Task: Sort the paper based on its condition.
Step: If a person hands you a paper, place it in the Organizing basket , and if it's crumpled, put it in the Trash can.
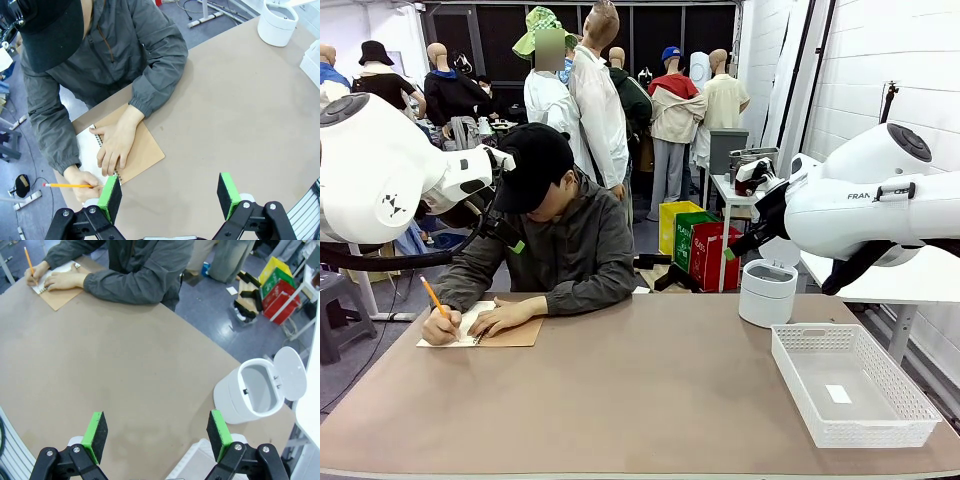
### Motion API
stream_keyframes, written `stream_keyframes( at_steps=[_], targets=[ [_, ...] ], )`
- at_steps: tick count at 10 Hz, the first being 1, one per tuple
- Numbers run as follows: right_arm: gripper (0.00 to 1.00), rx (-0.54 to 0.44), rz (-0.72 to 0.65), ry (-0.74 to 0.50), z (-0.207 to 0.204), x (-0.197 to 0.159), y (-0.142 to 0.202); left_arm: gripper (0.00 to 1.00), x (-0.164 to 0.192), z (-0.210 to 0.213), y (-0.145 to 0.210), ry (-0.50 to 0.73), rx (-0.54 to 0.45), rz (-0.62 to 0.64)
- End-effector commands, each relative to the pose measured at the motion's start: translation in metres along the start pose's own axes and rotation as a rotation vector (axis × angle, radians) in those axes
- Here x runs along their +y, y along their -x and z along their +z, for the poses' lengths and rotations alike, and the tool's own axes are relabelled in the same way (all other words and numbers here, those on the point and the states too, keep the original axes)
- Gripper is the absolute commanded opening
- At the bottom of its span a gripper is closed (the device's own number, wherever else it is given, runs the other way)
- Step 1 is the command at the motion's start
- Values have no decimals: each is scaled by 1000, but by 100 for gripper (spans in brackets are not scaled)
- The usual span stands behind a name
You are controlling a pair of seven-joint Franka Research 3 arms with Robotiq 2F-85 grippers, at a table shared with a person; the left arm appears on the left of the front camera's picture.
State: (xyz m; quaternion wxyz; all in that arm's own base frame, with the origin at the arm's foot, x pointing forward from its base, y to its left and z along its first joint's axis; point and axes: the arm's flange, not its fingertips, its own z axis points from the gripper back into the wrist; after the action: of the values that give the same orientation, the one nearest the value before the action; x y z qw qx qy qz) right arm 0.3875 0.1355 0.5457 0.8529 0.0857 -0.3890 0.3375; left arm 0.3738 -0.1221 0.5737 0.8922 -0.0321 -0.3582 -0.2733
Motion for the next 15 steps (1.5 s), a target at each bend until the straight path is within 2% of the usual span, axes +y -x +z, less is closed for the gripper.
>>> stream_keyframes(
  at_steps=[1, 15],
  targets=[
    [100, 0, -1, -1, 0, 0, 0, 100, 1, 1, 0, 2, -3, -1],
    [100, 0, -1, -1, 0, 0, 0, 100, 1, 1, 0, 2, -3, -1]
  ],
)
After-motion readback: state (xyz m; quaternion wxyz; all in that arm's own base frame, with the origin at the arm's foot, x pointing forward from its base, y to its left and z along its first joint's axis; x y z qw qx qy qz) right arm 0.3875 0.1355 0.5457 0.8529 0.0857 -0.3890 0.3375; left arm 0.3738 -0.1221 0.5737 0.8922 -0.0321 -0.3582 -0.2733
